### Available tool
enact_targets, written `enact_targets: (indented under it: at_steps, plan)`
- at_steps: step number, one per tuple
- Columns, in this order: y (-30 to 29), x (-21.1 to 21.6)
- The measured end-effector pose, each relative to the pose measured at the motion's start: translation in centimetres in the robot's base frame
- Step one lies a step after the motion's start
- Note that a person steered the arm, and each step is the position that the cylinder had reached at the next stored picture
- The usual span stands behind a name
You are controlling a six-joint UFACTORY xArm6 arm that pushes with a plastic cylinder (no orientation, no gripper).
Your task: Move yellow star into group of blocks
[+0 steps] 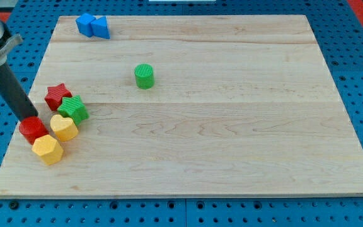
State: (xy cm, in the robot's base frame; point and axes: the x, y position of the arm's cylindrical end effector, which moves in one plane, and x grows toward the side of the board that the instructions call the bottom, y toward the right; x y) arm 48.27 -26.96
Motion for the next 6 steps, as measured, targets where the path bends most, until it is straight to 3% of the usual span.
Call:
enact_targets:
  at_steps: [1, 2, 3, 4, 5, 6]
  plan:
    - [0.0, 0.7]
    - [-3.5, -1.9]
    - [-3.3, -4.0]
    - [-1.8, -10.2]
    - [1.5, -10.8]
    - [5.6, -7.4]
